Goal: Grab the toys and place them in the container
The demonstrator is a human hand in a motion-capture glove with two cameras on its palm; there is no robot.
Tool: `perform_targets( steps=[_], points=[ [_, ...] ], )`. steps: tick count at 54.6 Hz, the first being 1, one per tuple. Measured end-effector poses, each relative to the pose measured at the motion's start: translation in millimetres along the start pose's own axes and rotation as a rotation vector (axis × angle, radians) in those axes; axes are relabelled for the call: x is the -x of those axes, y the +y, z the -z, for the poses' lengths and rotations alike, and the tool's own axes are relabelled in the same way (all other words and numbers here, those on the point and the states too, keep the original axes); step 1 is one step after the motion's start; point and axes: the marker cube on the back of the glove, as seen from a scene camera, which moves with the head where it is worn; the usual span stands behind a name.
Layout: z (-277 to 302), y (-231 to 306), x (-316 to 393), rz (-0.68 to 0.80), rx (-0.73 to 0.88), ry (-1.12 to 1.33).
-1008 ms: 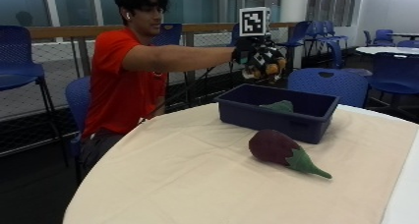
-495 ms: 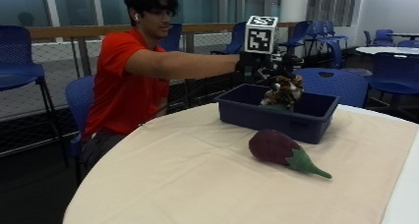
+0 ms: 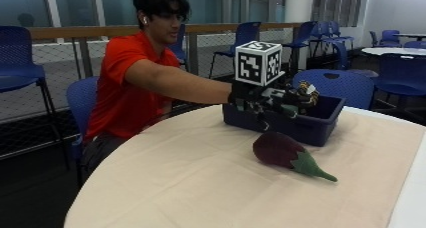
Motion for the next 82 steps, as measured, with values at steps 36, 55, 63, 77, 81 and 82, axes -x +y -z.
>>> perform_targets(
  steps=[36,55,63,77,81,82],
  points=[
    [-88.9,-50.0,-19.8,-0.044,0.163,0.083],
    [-94.4,-49.0,-12.2,-0.021,0.116,0.210],
    [-72.8,-33.2,-16.1,0.013,-0.011,0.308],
    [8.2,13.8,-25.4,-0.022,-0.063,0.201],
    [25.0,22.9,-10.7,0.007,-0.097,0.205],
    [29.5,25.7,-4.9,0.019,-0.108,0.206]
  ],
)
